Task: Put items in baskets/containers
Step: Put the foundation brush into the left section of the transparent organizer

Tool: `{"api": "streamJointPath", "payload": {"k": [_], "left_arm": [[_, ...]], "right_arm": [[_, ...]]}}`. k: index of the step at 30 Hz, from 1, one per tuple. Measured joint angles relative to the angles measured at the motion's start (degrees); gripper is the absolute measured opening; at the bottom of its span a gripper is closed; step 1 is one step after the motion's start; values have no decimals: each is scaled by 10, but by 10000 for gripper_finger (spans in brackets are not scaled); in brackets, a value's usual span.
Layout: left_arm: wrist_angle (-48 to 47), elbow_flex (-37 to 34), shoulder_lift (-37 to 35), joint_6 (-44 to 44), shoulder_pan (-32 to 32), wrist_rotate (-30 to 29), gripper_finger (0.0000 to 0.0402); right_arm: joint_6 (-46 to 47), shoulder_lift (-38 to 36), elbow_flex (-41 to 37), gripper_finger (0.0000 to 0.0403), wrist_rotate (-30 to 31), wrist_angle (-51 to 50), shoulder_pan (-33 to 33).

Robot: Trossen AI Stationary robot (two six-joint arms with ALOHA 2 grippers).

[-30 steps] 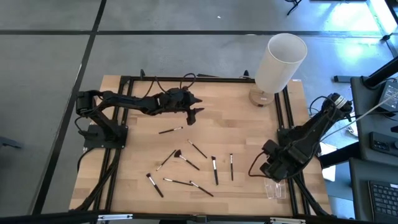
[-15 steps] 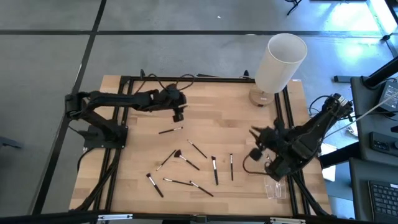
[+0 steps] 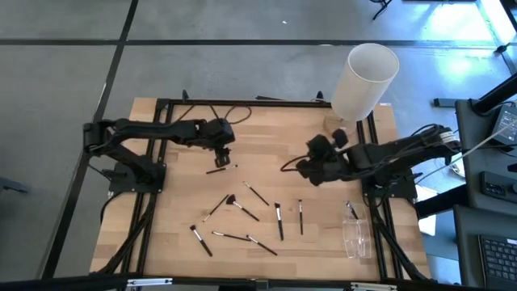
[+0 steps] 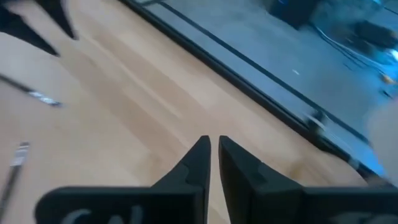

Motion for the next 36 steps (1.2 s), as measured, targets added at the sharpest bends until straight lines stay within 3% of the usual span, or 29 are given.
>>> {"api": "streamJointPath", "payload": {"k": [3,11,18,22,28,36], "left_arm": [[-10,0,12,0,-15,18,189],[-9,0,50,-1,-59,61,189],[-14,0,71,-16,-79,54,189],[-32,0,70,-35,-78,38,189],[-48,-20,70,-75,-73,9,182],[-18,-66,70,-94,-86,-36,142]], "right_arm": [[-56,8,0,33,-10,40,-3],[-71,8,-51,33,-44,94,-33],[-234,5,-163,33,-293,391,-135],[-277,5,-169,33,-393,459,-176],[-304,1,-154,33,-405,456,-189],[-337,-32,-154,33,-444,468,-190]]}}
